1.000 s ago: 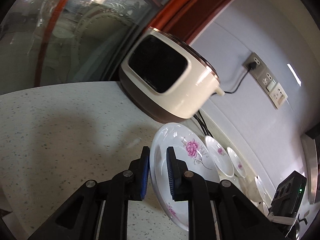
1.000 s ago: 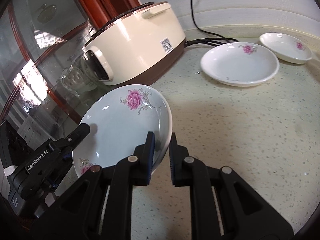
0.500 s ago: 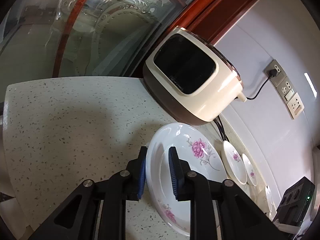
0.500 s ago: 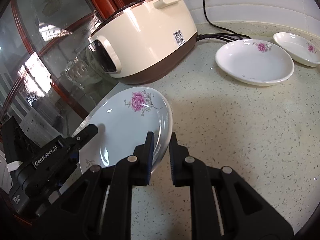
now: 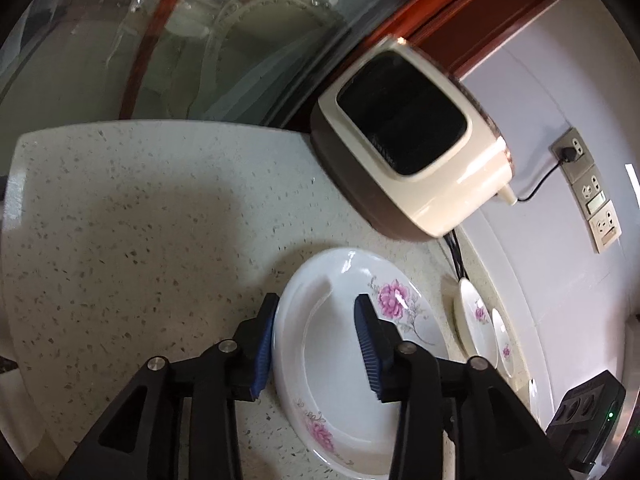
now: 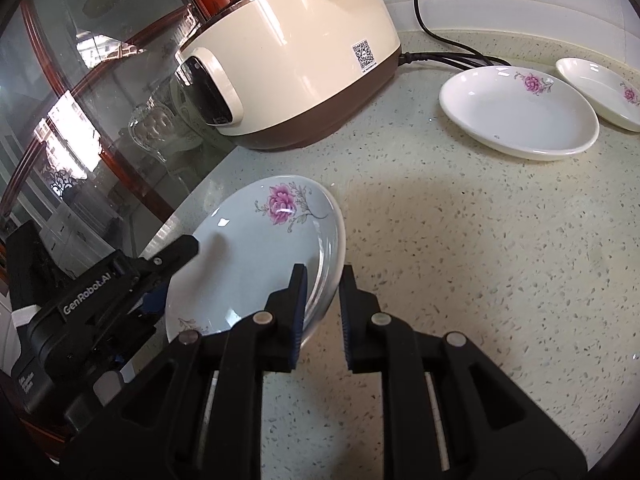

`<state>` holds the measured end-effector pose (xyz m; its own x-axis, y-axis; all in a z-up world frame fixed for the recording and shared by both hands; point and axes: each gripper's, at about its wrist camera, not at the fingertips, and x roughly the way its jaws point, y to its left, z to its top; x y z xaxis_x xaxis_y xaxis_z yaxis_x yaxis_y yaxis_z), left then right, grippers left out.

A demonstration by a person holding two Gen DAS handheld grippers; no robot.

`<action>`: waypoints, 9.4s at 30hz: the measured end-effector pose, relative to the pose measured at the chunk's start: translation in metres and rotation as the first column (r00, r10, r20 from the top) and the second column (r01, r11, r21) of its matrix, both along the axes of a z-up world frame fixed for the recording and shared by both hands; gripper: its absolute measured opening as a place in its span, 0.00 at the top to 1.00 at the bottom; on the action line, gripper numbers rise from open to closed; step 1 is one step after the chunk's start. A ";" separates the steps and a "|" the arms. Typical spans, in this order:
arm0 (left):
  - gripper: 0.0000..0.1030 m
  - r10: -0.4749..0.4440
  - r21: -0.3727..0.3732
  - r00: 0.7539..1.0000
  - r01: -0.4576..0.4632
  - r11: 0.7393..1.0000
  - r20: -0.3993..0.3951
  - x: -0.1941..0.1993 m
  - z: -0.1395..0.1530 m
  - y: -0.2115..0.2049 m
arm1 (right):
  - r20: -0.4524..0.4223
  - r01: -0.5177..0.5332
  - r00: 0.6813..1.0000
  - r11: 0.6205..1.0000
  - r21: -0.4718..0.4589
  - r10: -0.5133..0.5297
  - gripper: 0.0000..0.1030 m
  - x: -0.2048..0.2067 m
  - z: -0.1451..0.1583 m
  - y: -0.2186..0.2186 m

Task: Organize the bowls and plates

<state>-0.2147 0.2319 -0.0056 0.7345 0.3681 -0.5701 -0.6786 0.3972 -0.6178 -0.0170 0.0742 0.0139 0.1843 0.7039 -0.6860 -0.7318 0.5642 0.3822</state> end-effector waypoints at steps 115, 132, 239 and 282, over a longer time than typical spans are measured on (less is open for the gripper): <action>0.83 -0.442 0.208 0.855 0.500 0.841 -0.270 0.263 0.026 -0.075 | -0.123 0.458 0.882 0.889 -0.012 -0.456 0.81 0.161 0.003 -0.118; 0.83 -0.401 0.234 0.895 0.440 0.867 -0.198 0.224 0.036 -0.085 | -0.098 0.406 0.911 0.913 0.039 -0.401 0.81 0.138 0.022 -0.122; 0.77 -0.068 0.278 0.971 0.132 0.951 -0.229 0.008 0.024 -0.024 | 0.131 -0.143 0.981 0.990 0.014 0.140 0.78 -0.013 0.018 -0.002; 0.14 -0.254 0.379 0.929 0.345 0.859 -0.269 0.181 0.085 -0.091 | 0.266 0.534 0.822 0.844 -0.051 -0.504 0.18 0.120 0.049 -0.116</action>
<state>-0.0342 0.1410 0.0791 0.7326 0.3828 -0.5628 -0.5767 0.7883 -0.2145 0.1026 -0.0415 0.0624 0.6638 0.3746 -0.6473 -0.3759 0.9154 0.1442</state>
